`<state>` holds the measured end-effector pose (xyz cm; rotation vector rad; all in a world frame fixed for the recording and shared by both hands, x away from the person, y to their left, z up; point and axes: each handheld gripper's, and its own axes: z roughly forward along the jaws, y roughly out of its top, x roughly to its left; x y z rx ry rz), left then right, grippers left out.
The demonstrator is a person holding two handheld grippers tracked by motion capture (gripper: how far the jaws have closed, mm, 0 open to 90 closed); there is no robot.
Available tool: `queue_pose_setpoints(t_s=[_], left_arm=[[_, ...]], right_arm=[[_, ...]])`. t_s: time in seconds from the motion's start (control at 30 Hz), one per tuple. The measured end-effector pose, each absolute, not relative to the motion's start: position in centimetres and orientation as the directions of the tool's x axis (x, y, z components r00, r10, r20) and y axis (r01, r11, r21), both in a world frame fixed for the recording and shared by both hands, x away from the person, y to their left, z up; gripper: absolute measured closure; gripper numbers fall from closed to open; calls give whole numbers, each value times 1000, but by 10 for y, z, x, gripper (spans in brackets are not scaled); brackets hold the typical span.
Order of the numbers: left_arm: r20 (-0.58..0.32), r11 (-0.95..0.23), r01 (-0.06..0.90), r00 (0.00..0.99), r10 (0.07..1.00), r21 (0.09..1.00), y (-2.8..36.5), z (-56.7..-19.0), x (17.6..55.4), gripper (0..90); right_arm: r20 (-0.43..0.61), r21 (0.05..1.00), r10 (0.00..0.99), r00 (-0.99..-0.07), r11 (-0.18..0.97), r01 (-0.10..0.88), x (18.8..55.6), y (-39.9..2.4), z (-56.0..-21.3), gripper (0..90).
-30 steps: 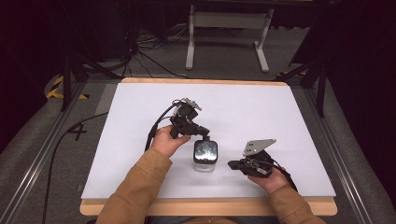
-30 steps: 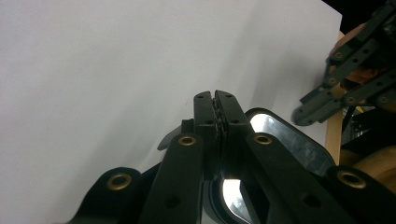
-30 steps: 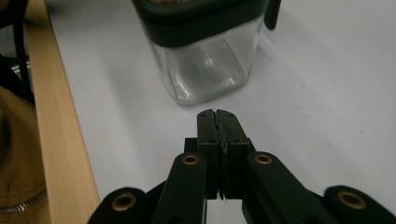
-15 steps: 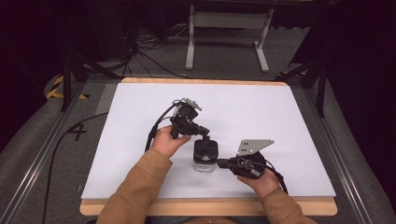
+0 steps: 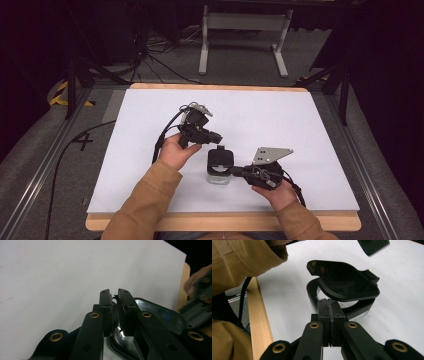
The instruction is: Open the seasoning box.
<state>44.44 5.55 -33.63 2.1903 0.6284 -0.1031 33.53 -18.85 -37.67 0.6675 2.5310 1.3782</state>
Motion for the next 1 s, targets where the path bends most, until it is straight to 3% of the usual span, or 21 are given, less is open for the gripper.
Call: queue_pose_setpoints(t_s=[0.27,0.57,0.73,1.0], left_arm=[[-268,-522,422,899,347,741,72,-306,409,815],[-236,-642,361,932,276,676,64,-305,385,828],[-231,-678,374,927,296,633,57,-315,389,830],[-224,-623,416,904,365,662,61,-319,399,816]], right_arm=[[37,850,467,-883,450,274,340,-184,-367,899],[49,885,485,-873,383,263,347,-184,-356,900],[58,893,501,-864,361,270,349,-186,-354,900],[59,894,501,-863,359,269,347,-186,-354,899]])
